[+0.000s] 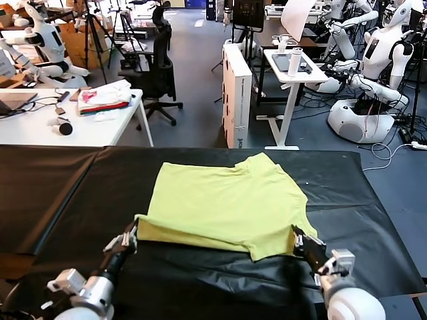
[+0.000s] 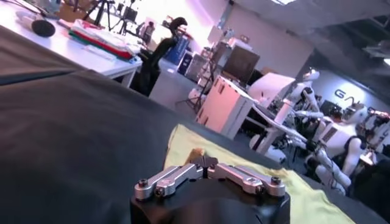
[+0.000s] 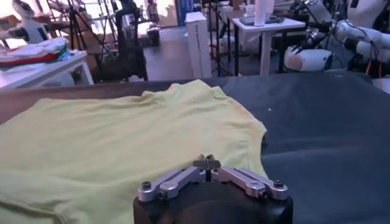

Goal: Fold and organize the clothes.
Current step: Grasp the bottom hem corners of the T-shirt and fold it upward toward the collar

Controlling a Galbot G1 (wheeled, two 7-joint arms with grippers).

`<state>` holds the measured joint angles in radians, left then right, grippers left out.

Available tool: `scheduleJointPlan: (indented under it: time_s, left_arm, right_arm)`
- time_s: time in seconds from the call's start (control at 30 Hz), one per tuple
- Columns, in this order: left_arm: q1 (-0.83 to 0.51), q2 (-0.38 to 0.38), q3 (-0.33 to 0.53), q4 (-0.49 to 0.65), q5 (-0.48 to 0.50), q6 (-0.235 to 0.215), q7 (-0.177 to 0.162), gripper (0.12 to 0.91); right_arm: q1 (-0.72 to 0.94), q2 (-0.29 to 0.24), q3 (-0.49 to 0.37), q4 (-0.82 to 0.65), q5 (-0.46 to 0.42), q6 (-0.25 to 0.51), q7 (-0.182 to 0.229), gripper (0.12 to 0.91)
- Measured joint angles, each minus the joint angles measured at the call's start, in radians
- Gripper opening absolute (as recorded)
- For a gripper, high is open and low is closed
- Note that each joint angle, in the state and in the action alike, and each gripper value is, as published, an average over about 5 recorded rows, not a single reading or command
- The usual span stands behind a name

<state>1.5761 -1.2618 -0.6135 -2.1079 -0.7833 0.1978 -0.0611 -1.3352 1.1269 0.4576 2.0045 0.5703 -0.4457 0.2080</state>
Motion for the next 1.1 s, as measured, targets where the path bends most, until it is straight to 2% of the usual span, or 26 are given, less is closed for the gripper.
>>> scheduleJointPlan:
  time_s: [0.27, 1.0, 1.1]
  left_arm:
    - [-0.050, 0.023, 0.009, 0.063, 0.006, 0.002, 0.003, 0.147]
    - [-0.149, 0.038, 0.037, 0.187, 0.018, 0.014, 0.004, 0.147]
    - [-0.158, 0.041, 0.039, 0.202, 0.018, 0.015, 0.004, 0.147]
  right_arm:
    - [0.082, -0.009, -0.045, -0.065, -0.004, 0.002, 0.004, 0.138]
    - [0.179, 0.022, -0.089, -0.202, -0.043, 0.031, -0.005, 0.138]
    - [0.177, 0.022, -0.084, -0.202, -0.042, 0.031, -0.016, 0.198]
